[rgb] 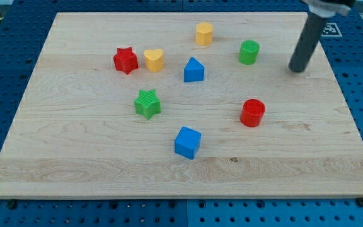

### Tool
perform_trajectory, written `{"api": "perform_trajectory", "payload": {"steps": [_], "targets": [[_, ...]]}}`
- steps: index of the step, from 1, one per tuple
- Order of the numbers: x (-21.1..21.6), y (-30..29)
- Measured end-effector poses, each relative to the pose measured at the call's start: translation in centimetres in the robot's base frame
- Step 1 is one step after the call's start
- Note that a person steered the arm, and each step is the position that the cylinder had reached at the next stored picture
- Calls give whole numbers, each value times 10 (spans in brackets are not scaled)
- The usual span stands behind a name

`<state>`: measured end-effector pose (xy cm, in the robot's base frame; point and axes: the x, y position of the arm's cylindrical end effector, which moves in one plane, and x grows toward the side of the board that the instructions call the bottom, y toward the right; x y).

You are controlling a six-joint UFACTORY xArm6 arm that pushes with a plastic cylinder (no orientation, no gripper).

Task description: Slide the red circle to the center

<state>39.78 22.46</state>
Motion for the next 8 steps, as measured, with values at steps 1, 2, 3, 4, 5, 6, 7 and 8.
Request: {"api": "perform_trajectory", "payload": {"steps": [1, 2, 3, 4, 5, 6, 7, 8], "targets": [[70, -1], [85, -6], [92, -18], [103, -42], [103, -45], [103, -82], [103, -96], [101, -104]]}}
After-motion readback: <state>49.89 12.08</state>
